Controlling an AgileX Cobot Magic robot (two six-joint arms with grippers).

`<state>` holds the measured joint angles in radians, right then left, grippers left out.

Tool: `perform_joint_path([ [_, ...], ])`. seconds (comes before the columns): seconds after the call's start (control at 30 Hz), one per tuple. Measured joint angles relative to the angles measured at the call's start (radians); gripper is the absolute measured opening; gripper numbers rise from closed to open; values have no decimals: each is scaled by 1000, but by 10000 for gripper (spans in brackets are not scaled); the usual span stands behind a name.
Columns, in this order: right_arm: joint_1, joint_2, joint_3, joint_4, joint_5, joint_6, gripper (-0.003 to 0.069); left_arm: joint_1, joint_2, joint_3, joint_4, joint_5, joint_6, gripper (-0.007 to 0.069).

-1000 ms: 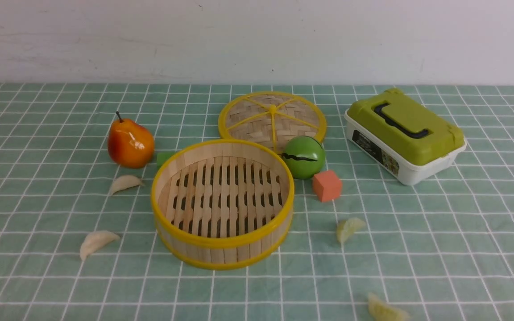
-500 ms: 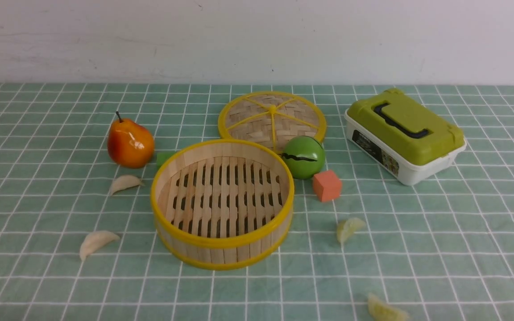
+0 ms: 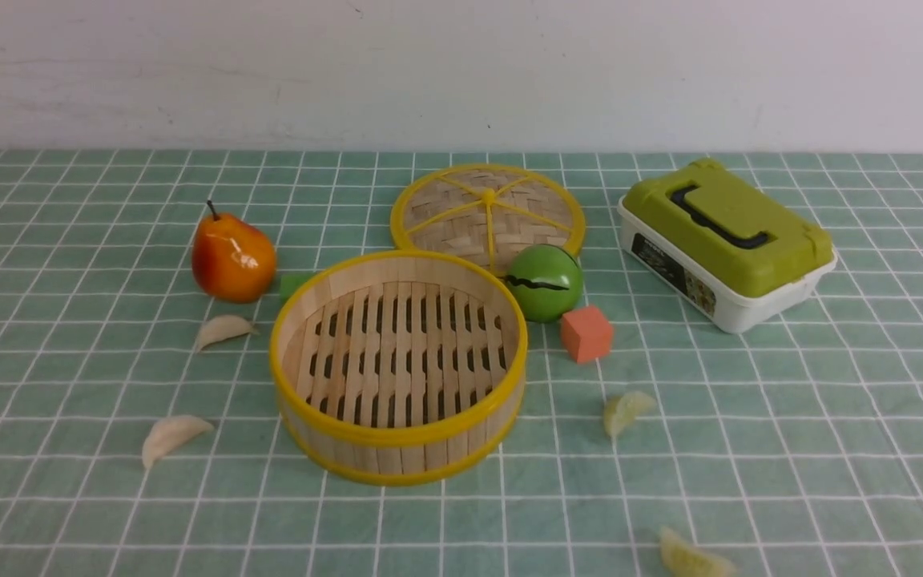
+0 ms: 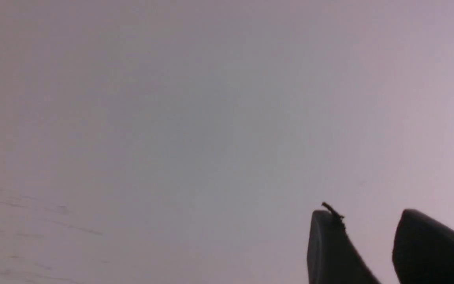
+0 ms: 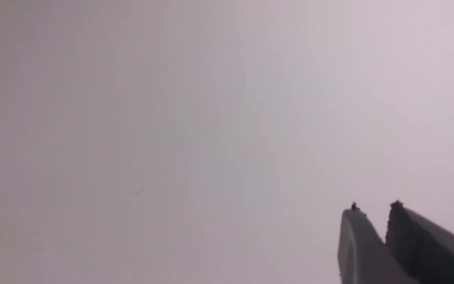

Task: Put the dumplings into the steamer on the table with the blue tablecloth.
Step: 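Reach for and grasp a dumpling on the table with the left gripper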

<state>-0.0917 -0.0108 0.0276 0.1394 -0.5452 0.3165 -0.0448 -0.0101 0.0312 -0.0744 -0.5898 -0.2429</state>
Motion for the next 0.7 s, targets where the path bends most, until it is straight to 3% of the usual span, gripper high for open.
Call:
perform_joint_path([
  [0.17, 0, 2, -78, -55, 92, 35, 62, 0, 4, -94, 7, 59, -179, 146],
  [0.3, 0, 87, -260, -156, 289, 36, -13, 0, 126, -323, 54, 256, -205, -11],
  [0.53, 0, 365, -499, -312, 726, 36, -8, 0, 461, -567, 74, 481, -209, -14],
  [0.63, 5, 491, -520, -321, 892, 24, -8, 0, 618, -630, 74, 657, -210, -14],
  [0.7, 41, 580, -521, -298, 1000, -37, -8, -8, 740, -696, 74, 887, -198, -14],
])
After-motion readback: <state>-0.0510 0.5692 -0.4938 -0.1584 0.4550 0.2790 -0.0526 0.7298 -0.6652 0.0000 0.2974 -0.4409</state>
